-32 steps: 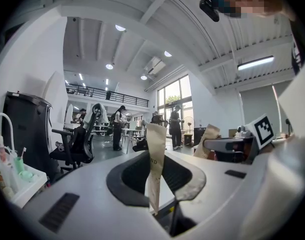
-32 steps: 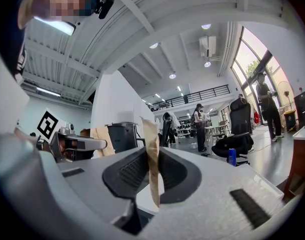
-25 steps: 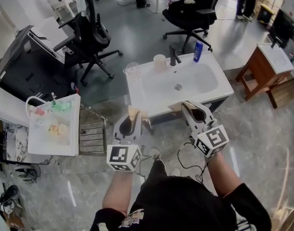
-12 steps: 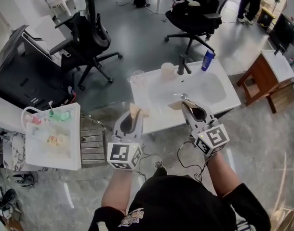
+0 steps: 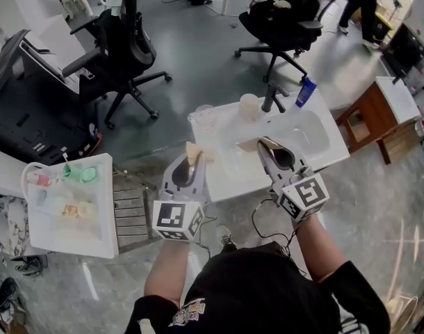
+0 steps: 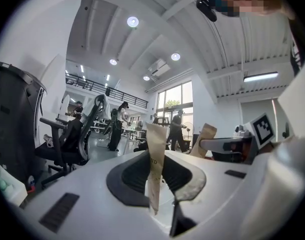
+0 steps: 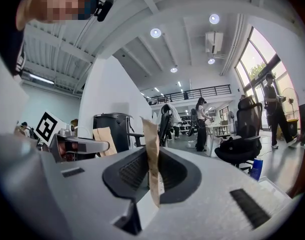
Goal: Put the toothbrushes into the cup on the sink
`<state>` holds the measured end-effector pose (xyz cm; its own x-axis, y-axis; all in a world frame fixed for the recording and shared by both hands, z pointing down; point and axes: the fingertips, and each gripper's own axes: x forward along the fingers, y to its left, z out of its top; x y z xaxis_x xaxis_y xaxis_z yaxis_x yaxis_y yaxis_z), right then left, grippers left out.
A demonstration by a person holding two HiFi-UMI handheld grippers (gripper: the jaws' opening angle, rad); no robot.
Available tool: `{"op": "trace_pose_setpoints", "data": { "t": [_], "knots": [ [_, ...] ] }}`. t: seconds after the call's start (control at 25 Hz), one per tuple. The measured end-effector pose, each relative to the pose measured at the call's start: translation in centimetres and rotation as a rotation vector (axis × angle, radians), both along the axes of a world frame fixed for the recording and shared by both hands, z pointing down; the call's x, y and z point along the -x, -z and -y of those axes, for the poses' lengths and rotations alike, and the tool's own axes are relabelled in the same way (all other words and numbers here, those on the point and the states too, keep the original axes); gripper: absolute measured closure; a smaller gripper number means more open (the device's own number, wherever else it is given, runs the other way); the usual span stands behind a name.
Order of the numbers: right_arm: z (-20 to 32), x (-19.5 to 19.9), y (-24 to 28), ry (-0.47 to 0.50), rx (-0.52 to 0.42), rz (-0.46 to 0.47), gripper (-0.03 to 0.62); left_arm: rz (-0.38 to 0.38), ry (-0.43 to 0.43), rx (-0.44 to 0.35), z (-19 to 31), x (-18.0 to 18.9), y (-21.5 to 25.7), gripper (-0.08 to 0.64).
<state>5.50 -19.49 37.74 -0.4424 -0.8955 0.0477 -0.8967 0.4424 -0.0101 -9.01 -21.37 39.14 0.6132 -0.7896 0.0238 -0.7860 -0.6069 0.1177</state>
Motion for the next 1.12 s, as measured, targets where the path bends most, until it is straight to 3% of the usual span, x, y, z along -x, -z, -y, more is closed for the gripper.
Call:
{"op": "trace_pose_setpoints", "data": {
  "t": [0.52,1.12],
  "knots": [
    [4.0,0.7,-0.4,0.059,0.009,-0.018,0.532,-0.003,0.029,0.006,2.7,0.1,-0.3,0.503],
    [8.7,-6.4,0.9,0.139,-0.038,0.014,0.532,0.044,0.135,-0.02,4.3,-5.9,1.0,0.503]
  ]
}}
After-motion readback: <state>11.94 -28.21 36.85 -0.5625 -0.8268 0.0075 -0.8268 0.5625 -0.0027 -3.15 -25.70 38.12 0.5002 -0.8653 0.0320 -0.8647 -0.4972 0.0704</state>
